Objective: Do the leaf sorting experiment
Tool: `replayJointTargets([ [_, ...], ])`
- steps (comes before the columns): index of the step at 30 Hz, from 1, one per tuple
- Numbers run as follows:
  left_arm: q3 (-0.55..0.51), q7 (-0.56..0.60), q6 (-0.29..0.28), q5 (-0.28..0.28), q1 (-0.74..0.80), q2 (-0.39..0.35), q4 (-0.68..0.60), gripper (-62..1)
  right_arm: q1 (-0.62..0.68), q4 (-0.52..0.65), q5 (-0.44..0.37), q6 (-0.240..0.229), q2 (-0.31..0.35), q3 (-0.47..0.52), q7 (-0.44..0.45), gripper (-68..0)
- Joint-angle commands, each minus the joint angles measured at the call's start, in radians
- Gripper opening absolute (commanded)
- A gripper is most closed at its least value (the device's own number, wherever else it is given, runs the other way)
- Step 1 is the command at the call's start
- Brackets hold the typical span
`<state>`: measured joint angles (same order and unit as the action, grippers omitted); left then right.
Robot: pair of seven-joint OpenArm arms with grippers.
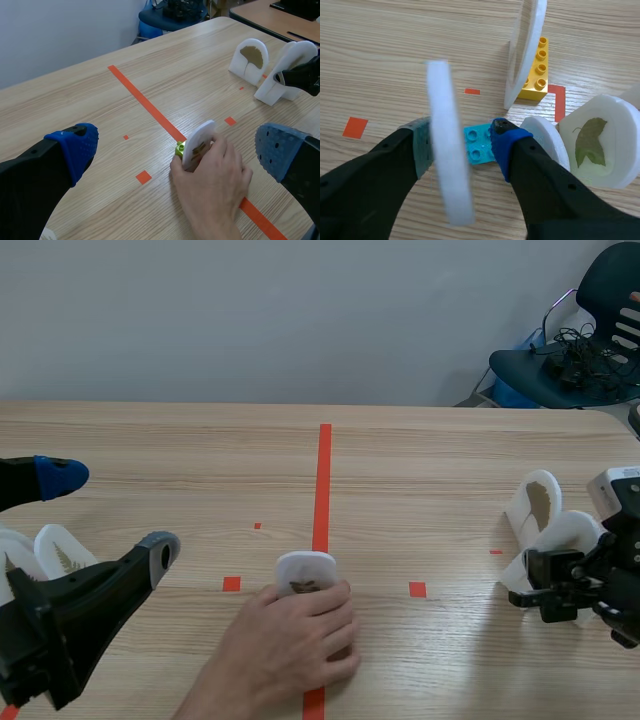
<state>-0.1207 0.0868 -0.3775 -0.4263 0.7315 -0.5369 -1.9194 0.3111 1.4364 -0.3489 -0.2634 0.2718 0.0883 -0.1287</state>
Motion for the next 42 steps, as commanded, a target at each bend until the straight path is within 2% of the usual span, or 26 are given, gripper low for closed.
replayJointTargets([
  [1, -0.001, 0.017, -0.003, -0.006, -0.001, 0.005, -0.004, 1.4, -0.009, 0.063, -0.012, -0.003, 0.008, 0.033, 0.011, -38.2],
  [4, -0.001, 0.017, -0.003, -0.006, -0.001, 0.005, -0.004, 1.4, -0.006, 0.152, -0.04, -0.069, 0.009, 0.079, -0.019, -33.3],
  [7, -0.001, 0.017, -0.003, -0.006, -0.001, 0.005, -0.004, 1.4, -0.006, 0.265, -0.137, -0.127, 0.027, 0.114, -0.093, -32.1],
  [8, -0.001, 0.017, -0.003, -0.006, -0.001, 0.005, -0.004, 1.4, -0.006, 0.304, -0.167, -0.131, 0.038, 0.12, -0.121, -32.0],
  [11, -0.001, 0.017, -0.003, -0.006, -0.001, 0.004, -0.004, 1.4, 0.01, 0.425, -0.214, -0.131, 0.076, 0.122, -0.196, -25.0],
  [17, -0.001, -0.044, -0.003, 0.002, -0.001, 0.004, -0.004, 1.4, 0.187, 0.725, -0.27, -0.122, 0.146, 0.122, -0.192, -3.4],
  [20, -0.001, -0.066, -0.015, 0.004, -0.003, 0.004, -0.004, 1.4, 0.299, 0.866, -0.264, -0.115, 0.172, 0.122, -0.196, -1.3],
  [22, -0.001, -0.089, -0.051, 0.004, -0.013, 0.005, -0.004, 1.4, 0.356, 0.923, -0.264, -0.085, 0.172, 0.122, -0.209, -1.4],
  [24, 0.01, -0.095, -0.082, 0.005, -0.032, 0.004, 0.008, 1.4, 0.394, 0.924, -0.261, -0.064, 0.171, 0.123, -0.217, -1.4],
  [26, 0.036, -0.1, -0.082, 0.014, -0.057, 0.005, 0.038, 1.4, 0.415, 0.924, -0.257, -0.064, 0.171, 0.123, -0.227, -1.3],
  [30, 0.142, -0.094, -0.089, 0.068, -0.15, 0.006, 0.15, 1.4, 0.423, 0.924, -0.257, -0.058, 0.171, 0.123, -0.227, -1.4],
  [33, 0.235, -0.05, -0.089, 0.145, -0.243, 0.022, 0.26, 1.4, 0.42, 0.924, -0.246, -0.058, 0.171, 0.123, -0.225, -1.4],
  [37, 0.354, 0.012, -0.089, 0.208, -0.388, 0.068, 0.416, 1.4, 0.42, 0.924, -0.219, -0.031, 0.171, 0.123, -0.223, -1.4],
  [42, 0.465, 0.037, -0.079, 0.288, -0.581, 0.171, 0.63, 1.4, 0.418, 0.924, -0.193, -0.015, 0.171, 0.123, -0.224, -1.4],
])
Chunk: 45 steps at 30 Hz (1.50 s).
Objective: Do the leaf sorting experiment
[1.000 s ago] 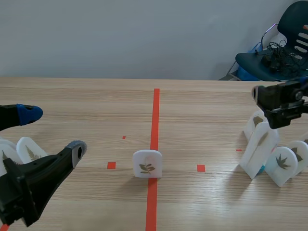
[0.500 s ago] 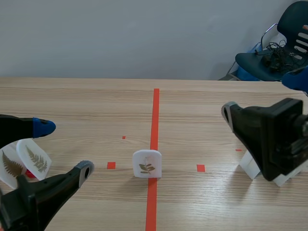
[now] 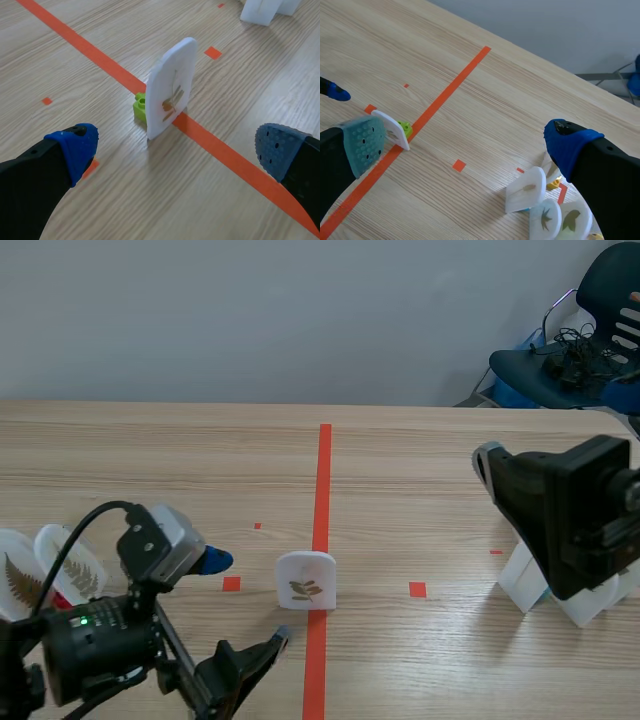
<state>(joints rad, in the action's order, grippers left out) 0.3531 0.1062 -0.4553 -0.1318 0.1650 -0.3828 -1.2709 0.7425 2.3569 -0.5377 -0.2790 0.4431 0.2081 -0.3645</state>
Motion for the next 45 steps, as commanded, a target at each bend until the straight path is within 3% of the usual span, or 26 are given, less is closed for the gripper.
replayJointTargets([
  [1, 0.01, 0.033, -0.001, 0.002, -0.044, 0.035, 0.021, 1.4, -0.014, 0.004, -0.004, 0.002, -0.001, 0.003, 0.012, -1.4],
  [9, 0.101, 0.084, 0.017, 0.029, -0.158, 0.13, 0.166, 1.4, -0.014, 0.004, -0.004, 0.003, -0.001, 0.003, 0.015, -1.4],
  [10, 0.101, 0.084, 0.025, 0.029, -0.158, 0.136, 0.17, -1.0, -0.014, 0.004, -0.004, 0.003, -0.001, 0.003, 0.015, -1.4],
  [14, 0.101, 0.085, 0.027, 0.029, -0.16, 0.138, 0.175, -33.9, -0.014, 0.004, -0.004, 0.003, -0.001, 0.003, 0.015, -1.4],
  [17, 0.101, 0.085, 0.027, 0.029, -0.16, 0.138, 0.175, -50.1, -0.014, 0.004, -0.004, 0.003, -0.001, 0.003, 0.015, -1.4],
  [19, 0.101, 0.079, 0.026, 0.028, -0.16, 0.138, 0.175, -57.1, -0.014, 0.004, -0.004, 0.003, -0.001, 0.003, 0.015, -1.4],
  [26, 0.04, 0.004, 0.011, -0.002, -0.077, 0.093, 0.048, -57.8, -0.017, -0.01, -0.005, 0.002, -0.006, 0.002, 0.017, -1.4],
  [31, -0.096, -0.034, 0.011, -0.086, 0.089, 0.033, -0.161, -57.8, -0.075, -0.093, -0.005, 0.002, -0.005, 0.0, 0.019, -1.4],
  [35, -0.256, -0.059, 0.011, -0.167, 0.239, 0.028, -0.277, -57.8, -0.132, -0.168, -0.01, 0.002, -0.005, 0.0, 0.024, -1.4],
  [37, -0.325, -0.059, 0.011, -0.223, 0.307, 0.033, -0.298, -57.8, -0.156, -0.204, -0.016, -0.001, -0.005, 0.0, 0.03, -1.4],
  [45, -0.523, -0.049, 0.032, -0.254, 0.413, 0.095, -0.274, -57.8, -0.224, -0.304, -0.016, -0.002, -0.006, 0.0, 0.052, -1.4],
])
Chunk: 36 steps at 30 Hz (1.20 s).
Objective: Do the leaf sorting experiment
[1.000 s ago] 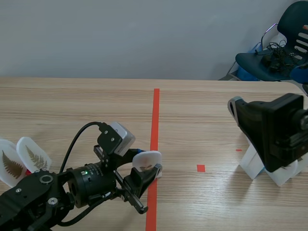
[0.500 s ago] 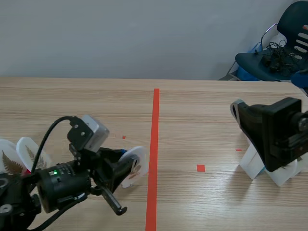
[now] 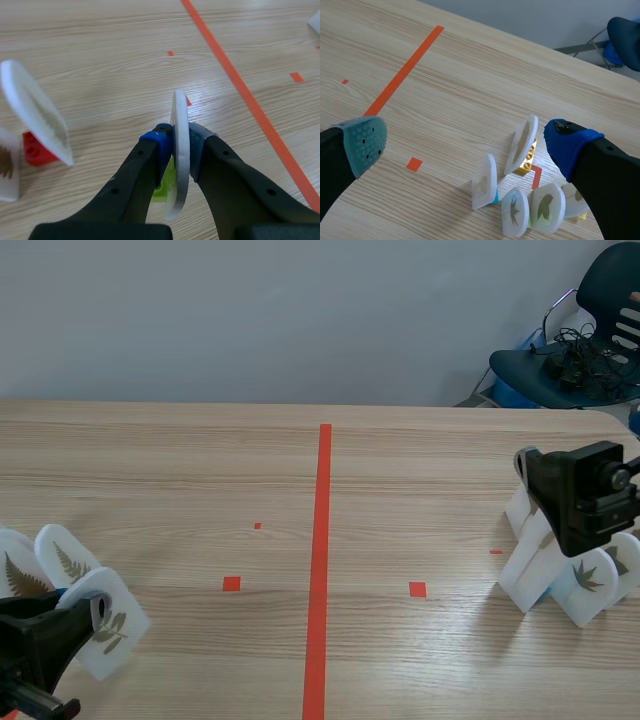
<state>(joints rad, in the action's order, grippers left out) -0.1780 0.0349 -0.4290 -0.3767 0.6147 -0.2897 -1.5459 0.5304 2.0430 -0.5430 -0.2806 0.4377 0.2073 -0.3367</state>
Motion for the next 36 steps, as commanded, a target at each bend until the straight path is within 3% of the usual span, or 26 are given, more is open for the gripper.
replayJointTargets([
  [1, -0.003, 0.027, 0.031, -0.009, -0.043, 0.007, 0.009, -57.8, -0.013, 0.0, -0.011, 0.0, 0.0, 0.001, 0.025, -1.4],
  [6, -0.022, 0.026, 0.158, -0.008, -0.109, 0.009, 0.089, -57.7, -0.016, -0.034, -0.011, 0.0, 0.0, 0.001, 0.04, -1.4],
  [11, -0.025, 0.025, 0.157, -0.008, -0.177, 0.006, 0.217, -57.2, -0.016, -0.044, -0.011, 0.0, 0.0, 0.001, 0.041, -1.4],
  [14, -0.026, 0.027, 0.158, -0.008, -0.195, 0.006, 0.263, -47.9, -0.016, -0.044, -0.011, 0.0, 0.0, 0.001, 0.041, -1.4],
  [19, -0.033, 0.027, 0.157, -0.008, -0.187, 0.003, 0.27, -22.6, -0.016, -0.044, -0.011, 0.0, 0.0, 0.001, 0.04, -1.4],
  [24, -0.074, 0.018, 0.141, -0.027, -0.16, 0.001, 0.239, -9.9, -0.016, -0.044, -0.01, 0.0, 0.0, 0.001, 0.04, -1.4],
  [29, -0.152, -0.032, 0.002, -0.144, -0.06, -0.035, 0.111, -1.8, -0.016, -0.044, -0.01, 0.0, 0.0, 0.001, 0.04, -1.4],
  [34, -0.256, -0.039, -0.237, -0.206, 0.017, -0.047, -0.033, 1.4, -0.016, -0.044, -0.01, 0.0, 0.0, 0.001, 0.04, -1.4],
  [36, -0.276, -0.039, -0.267, -0.227, 0.02, -0.047, -0.072, 1.4, -0.016, -0.044, -0.01, 0.0, 0.0, 0.001, 0.04, -1.4],
])
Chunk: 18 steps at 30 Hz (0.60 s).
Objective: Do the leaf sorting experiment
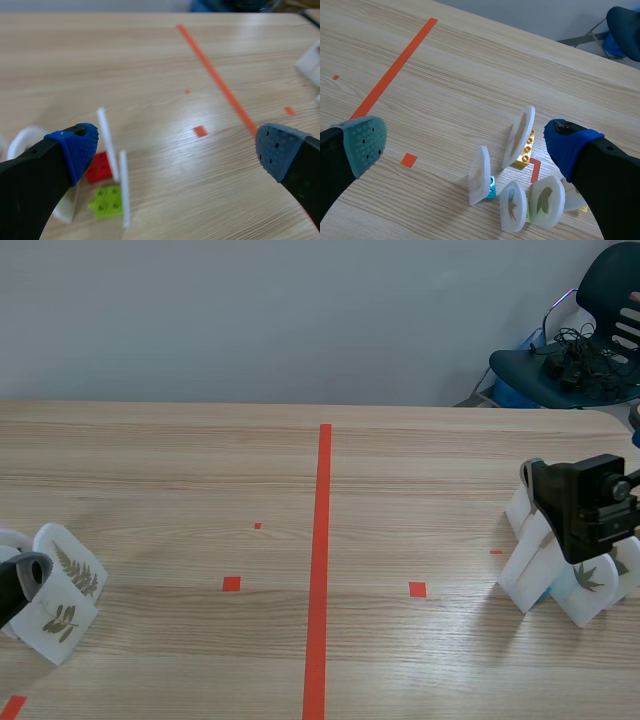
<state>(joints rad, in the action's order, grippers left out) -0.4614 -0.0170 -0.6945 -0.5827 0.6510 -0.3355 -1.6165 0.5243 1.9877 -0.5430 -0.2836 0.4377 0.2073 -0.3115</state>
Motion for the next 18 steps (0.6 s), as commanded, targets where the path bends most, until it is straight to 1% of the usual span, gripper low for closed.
replayJointTargets([
  [1, 0.006, 0.013, -0.002, -0.025, -0.017, -0.001, -0.016, 1.4, -0.01, 0.011, -0.01, 0.003, 0.0, 0.001, 0.015, -1.4],
  [5, 0.015, 0.02, -0.002, -0.025, -0.034, 0.0, -0.059, 1.4, -0.009, 0.011, -0.011, 0.003, 0.0, 0.001, 0.024, -1.4],
  [10, 0.018, 0.02, -0.002, -0.024, -0.083, -0.001, -0.06, 1.4, -0.009, 0.011, -0.012, 0.003, 0.0, 0.001, 0.041, -1.3],
  [11, 0.02, 0.019, -0.002, -0.024, -0.093, -0.001, -0.06, 1.4, -0.009, 0.011, -0.013, 0.003, 0.0, 0.001, 0.045, -0.5],
  [14, 0.035, 0.019, -0.002, -0.024, -0.12, -0.001, -0.06, 1.4, -0.009, 0.011, -0.056, 0.003, 0.0, 0.001, 0.048, 0.4],
  [18, 0.06, 0.019, -0.002, -0.023, -0.131, -0.001, -0.06, 1.4, -0.009, 0.011, -0.061, 0.003, 0.002, 0.001, 0.047, 0.4],
])
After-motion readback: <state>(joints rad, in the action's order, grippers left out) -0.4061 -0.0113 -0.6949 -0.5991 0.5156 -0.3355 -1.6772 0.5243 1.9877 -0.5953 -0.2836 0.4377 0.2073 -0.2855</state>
